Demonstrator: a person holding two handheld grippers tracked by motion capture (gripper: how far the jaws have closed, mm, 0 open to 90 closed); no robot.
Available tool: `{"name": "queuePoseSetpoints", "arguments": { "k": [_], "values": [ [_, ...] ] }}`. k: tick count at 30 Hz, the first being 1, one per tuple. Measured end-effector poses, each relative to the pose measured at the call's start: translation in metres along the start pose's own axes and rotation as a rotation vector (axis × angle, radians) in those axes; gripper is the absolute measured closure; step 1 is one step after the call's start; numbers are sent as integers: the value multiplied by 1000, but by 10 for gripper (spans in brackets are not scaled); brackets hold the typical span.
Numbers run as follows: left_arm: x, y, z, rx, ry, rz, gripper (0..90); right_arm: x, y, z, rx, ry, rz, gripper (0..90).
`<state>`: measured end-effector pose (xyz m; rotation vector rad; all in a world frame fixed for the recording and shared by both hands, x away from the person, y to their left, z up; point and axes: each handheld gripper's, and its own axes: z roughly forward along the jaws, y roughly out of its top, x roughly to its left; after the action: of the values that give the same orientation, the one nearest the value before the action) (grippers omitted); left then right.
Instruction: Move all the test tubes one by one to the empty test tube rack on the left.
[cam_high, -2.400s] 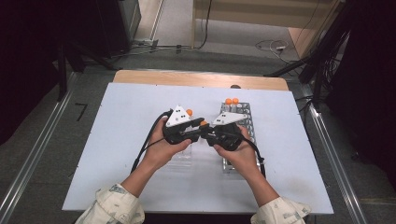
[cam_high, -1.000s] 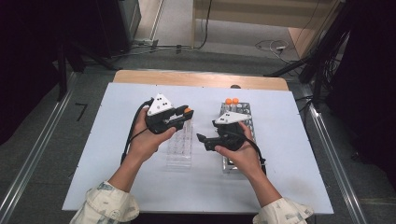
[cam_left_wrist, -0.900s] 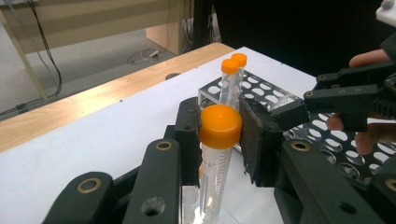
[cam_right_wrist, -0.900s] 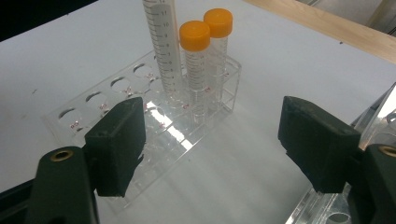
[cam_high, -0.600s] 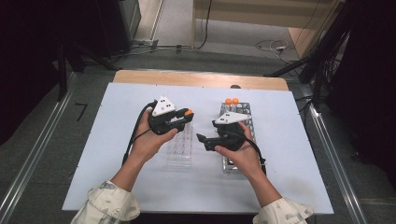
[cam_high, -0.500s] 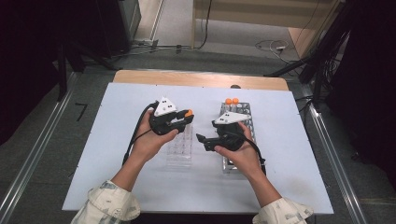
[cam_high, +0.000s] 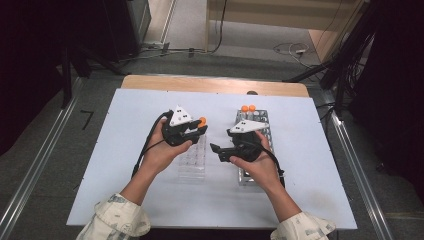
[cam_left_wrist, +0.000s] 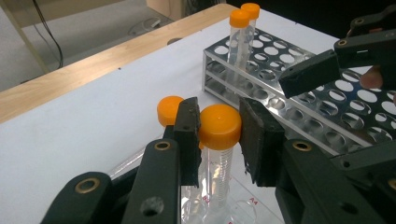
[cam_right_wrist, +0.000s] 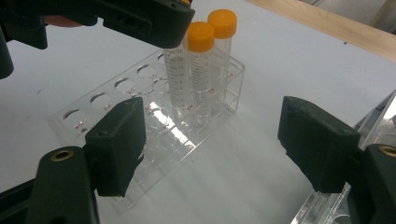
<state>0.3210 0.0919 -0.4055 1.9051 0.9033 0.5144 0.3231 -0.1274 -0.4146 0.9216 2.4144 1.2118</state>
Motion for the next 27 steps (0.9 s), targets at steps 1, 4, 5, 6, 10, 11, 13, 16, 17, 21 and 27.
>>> {"name": "queuePoseSetpoints", "arguments": {
  "k": [1, 4, 5, 6, 10, 11, 13, 16, 17, 21, 27],
  "values": [
    [0, 0, 0, 4, 0, 4, 704, 0, 0, 0, 1, 0, 0, 220],
    [-1, -1, 1, 9, -4, 7, 701, 0, 0, 0, 2, 2, 1, 221],
    [-1, -1, 1, 10, -7, 9, 698, 0, 0, 0, 2, 2, 1, 221],
    [-1, -1, 1, 10, -10, 9, 691, 0, 0, 0, 1, 2, 1, 221],
    [-2, 0, 1, 2, -20, -5, 621, 0, 0, 0, -1, 2, -3, 221],
    [-2, 0, 1, -2, -24, -12, 588, -1, 0, 0, -1, 2, -2, 221],
    [-1, 1, 0, -10, -25, -17, 556, -1, 0, 0, -1, 1, -3, 221],
    [-1, 2, -1, -16, -25, -25, 492, -1, 0, -1, -2, 1, 0, 221],
    [-1, 2, -1, -20, -27, -35, 453, -1, 0, -1, -3, 1, 0, 220],
    [0, 3, -2, -21, -36, -55, 314, -2, 0, -2, -11, 10, 10, 220],
    [2, 4, -3, -25, -51, -77, 239, -4, 0, -6, -20, -1, 19, 220]
  ]
}}
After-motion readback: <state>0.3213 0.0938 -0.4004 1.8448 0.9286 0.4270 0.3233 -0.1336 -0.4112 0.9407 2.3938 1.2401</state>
